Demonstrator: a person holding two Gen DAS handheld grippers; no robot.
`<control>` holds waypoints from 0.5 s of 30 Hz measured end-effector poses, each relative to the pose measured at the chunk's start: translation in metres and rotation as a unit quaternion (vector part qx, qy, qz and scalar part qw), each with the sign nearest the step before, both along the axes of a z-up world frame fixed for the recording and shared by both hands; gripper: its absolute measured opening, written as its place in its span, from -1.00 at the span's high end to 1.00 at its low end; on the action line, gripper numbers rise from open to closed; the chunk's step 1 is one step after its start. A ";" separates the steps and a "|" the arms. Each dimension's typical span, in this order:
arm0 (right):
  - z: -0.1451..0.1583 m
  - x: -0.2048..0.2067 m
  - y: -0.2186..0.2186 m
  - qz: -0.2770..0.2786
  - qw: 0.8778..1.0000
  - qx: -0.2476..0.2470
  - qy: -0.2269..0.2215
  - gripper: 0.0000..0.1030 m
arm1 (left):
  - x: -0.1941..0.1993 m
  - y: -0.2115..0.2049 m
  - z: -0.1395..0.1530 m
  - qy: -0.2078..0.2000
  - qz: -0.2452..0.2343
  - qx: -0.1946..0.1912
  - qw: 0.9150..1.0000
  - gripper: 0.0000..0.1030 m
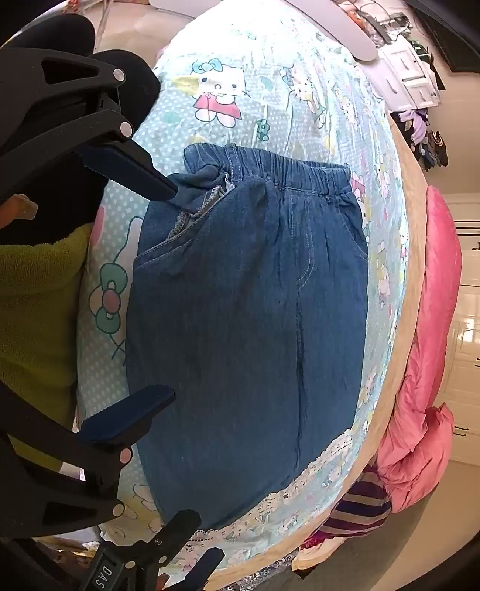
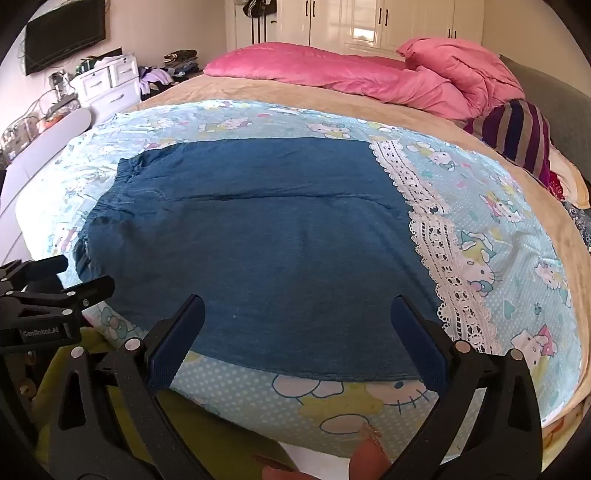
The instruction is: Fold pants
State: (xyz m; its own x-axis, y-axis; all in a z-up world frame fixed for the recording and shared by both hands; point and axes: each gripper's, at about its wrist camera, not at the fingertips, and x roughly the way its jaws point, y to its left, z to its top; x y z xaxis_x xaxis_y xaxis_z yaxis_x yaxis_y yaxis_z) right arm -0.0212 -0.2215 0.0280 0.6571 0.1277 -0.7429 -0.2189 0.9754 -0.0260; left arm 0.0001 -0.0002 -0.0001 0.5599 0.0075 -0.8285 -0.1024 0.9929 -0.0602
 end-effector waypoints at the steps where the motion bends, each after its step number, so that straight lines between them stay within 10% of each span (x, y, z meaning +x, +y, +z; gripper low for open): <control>1: 0.000 0.000 0.000 0.001 1.000 0.000 -0.002 -0.84 | 0.000 0.000 0.000 0.000 0.000 0.000 1.000 -0.92; 15: 0.000 0.000 -0.002 0.001 1.000 0.005 0.001 -0.84 | -0.003 -0.005 0.007 -0.002 0.002 0.003 1.000 -0.92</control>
State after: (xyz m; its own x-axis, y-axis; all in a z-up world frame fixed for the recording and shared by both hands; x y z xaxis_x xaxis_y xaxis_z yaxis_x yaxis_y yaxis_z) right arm -0.0214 -0.2231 0.0278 0.6561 0.1362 -0.7423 -0.2207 0.9752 -0.0161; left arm -0.0032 -0.0048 0.0069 0.5638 0.0151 -0.8258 -0.1062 0.9929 -0.0544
